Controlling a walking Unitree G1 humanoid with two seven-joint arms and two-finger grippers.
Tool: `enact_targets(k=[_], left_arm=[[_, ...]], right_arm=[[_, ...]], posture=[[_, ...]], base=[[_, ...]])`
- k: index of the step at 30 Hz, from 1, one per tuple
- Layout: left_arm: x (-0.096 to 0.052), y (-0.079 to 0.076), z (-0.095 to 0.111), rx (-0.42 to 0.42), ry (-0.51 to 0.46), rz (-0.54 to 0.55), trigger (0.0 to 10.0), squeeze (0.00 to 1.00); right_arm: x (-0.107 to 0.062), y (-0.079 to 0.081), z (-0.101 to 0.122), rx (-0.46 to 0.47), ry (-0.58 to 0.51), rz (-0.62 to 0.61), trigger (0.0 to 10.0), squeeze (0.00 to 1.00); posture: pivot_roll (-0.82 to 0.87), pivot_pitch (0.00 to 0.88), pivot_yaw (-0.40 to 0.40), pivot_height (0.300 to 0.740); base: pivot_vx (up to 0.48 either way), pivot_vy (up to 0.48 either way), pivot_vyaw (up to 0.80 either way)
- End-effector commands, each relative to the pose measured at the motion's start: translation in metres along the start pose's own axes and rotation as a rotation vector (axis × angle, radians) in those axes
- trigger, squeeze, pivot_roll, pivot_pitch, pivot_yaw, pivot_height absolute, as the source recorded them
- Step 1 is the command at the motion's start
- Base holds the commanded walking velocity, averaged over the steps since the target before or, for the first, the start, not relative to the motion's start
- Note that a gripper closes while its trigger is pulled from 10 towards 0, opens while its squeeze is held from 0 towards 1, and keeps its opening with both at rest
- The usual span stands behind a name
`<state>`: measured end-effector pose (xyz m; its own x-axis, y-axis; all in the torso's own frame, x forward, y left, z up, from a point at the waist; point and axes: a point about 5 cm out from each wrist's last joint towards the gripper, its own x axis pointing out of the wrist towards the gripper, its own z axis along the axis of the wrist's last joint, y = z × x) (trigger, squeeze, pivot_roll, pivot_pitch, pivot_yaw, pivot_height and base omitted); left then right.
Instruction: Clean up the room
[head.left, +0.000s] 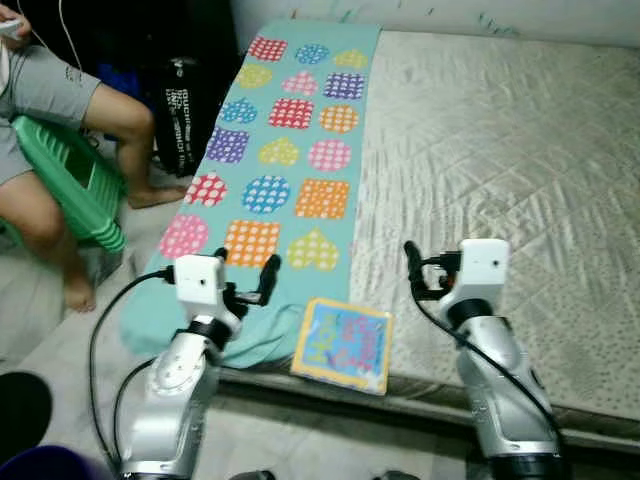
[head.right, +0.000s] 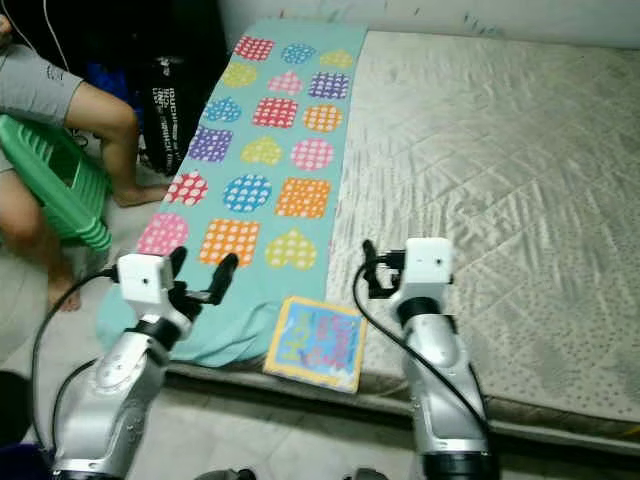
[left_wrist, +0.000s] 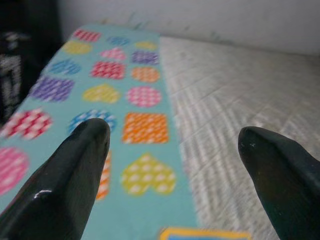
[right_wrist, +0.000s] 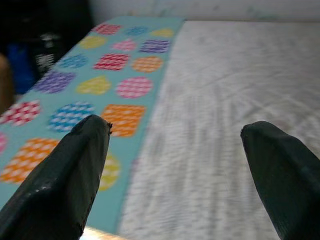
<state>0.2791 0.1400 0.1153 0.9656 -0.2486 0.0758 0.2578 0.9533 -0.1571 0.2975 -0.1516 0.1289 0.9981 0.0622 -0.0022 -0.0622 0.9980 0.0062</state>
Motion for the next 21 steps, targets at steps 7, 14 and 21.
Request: enact_targets(k=[7, 14, 21], left_arm=[[-0.0009, -0.0058, -0.0043, 0.003, 0.021, -0.015, 10.0, 0.0], [0.0007, -0.004, -0.0072, 0.013, 0.04, 0.026, 10.0, 0.0], [0.0007, -0.0034, -0.0077, -0.01, 0.044, 0.038, 10.0, 0.0]], right_arm=[[-0.0021, -0.0084, -0.0051, -0.008, 0.018, -0.031, 10.0, 0.0], [-0.0019, -0.0085, -0.006, -0.005, 0.02, -0.033, 10.0, 0.0], [-0.0026, -0.0085, -0.0071, -0.004, 0.026, -0.034, 10.0, 0.0]], posture=[[-0.04, 0.157, 0.048, 0.74], [-0.04, 0.154, 0.05, 0.74], [-0.04, 0.157, 0.051, 0.74]], base=[[0.311, 0.0, 0.0], [0.0, 0.0, 0.0], [0.0, 0.0, -0.57]])
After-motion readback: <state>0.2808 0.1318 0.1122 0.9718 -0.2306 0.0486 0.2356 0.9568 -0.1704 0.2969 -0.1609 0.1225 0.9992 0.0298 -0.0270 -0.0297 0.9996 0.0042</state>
